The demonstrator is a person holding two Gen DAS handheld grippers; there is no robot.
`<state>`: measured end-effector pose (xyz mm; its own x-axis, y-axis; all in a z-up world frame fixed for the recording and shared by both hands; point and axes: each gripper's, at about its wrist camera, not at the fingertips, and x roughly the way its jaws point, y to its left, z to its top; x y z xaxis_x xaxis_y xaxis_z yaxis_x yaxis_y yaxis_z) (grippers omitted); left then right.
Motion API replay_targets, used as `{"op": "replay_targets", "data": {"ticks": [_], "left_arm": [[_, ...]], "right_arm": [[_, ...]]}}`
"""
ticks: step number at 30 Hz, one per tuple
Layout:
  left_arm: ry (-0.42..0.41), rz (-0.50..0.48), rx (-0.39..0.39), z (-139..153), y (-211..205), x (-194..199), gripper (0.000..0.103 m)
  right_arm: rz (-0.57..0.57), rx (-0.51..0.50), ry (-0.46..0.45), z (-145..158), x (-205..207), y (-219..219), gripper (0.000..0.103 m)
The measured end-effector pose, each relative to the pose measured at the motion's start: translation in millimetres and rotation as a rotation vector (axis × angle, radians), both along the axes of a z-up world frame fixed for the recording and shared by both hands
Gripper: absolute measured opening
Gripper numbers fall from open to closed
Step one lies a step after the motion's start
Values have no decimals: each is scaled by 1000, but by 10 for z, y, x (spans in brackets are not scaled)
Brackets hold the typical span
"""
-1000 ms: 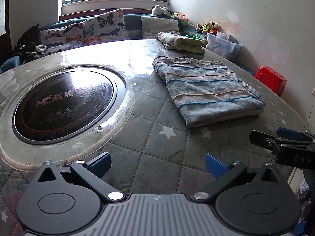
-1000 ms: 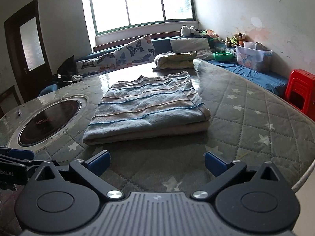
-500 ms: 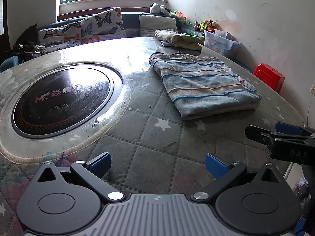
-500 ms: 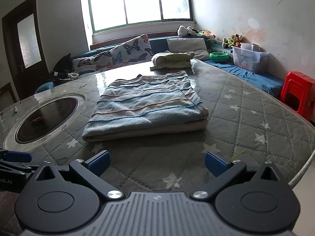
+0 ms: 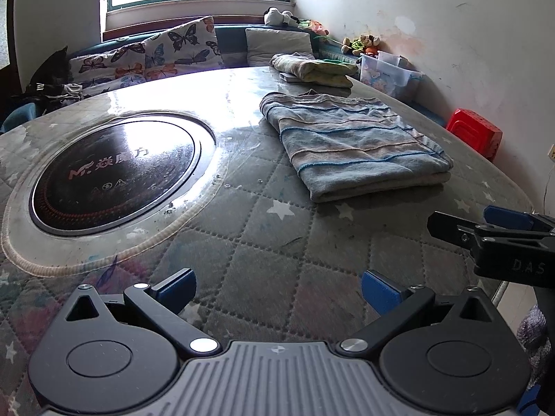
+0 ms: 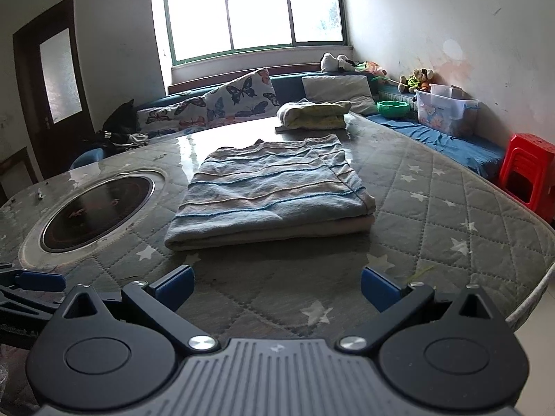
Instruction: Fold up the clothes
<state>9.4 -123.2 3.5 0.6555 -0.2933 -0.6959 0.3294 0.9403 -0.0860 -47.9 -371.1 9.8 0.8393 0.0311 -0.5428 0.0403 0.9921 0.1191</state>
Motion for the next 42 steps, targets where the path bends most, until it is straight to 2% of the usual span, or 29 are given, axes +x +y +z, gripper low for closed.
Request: {"op": "replay_targets", "data": {"ticks": [14, 23, 42], "left_arm": [[-40, -8, 10, 105, -47, -195, 103], [-42, -14, 11, 110, -72, -191, 103], [36, -13, 34, 3, -113, 177, 103]], "right_arm": [[6, 3, -41, 92, -177, 14, 103], [-8, 3, -53, 135, -218, -1, 103], [-30, 0, 29, 27, 115, -58, 103]]}}
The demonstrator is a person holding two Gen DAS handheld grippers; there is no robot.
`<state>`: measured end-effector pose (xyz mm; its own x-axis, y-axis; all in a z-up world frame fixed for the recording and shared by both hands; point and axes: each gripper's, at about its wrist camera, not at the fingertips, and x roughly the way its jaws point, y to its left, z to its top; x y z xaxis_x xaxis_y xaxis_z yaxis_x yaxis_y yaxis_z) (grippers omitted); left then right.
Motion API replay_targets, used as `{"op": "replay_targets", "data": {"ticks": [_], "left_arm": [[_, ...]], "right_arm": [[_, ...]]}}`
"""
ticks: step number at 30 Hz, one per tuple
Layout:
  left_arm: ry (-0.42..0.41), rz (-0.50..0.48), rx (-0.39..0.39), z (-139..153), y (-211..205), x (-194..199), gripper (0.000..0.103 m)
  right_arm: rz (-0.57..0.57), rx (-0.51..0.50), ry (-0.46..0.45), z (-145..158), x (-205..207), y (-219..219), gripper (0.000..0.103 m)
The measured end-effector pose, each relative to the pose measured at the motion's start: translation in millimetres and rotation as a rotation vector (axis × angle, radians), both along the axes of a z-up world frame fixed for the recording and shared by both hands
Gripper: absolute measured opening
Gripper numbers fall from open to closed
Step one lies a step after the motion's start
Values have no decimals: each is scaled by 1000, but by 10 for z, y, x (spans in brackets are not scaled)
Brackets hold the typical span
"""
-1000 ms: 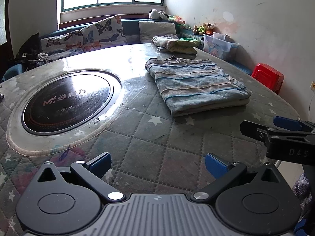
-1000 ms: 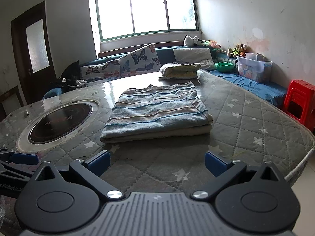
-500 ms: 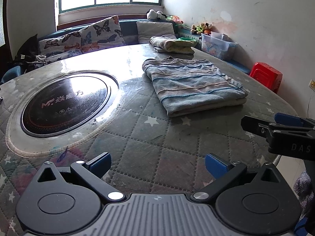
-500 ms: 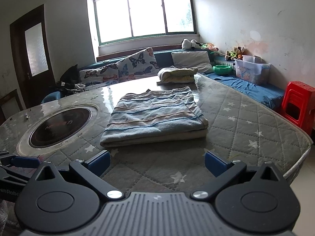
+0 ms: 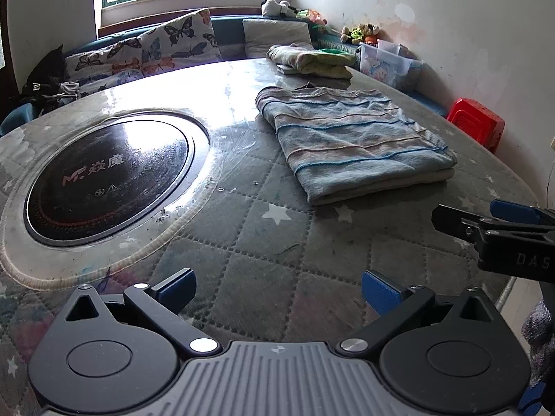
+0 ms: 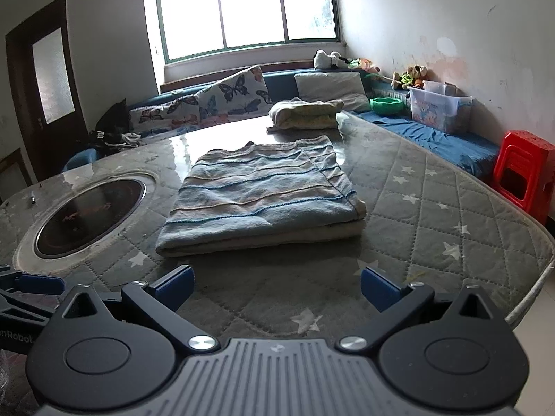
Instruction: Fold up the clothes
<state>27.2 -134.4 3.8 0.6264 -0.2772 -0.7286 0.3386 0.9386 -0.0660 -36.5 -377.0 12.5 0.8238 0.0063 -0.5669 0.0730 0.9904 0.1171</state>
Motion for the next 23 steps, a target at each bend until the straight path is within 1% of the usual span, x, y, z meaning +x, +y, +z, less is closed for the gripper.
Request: {"op": "replay_targets", "data": {"ticks": [11, 23], "left_arm": [[20, 0, 16, -9, -26, 250, 103], [30, -7, 24, 5, -84, 409, 103]], "right_arm": [[-5, 1, 44, -72, 260, -24, 103], [-14, 5, 63, -97, 399, -75, 103]]}}
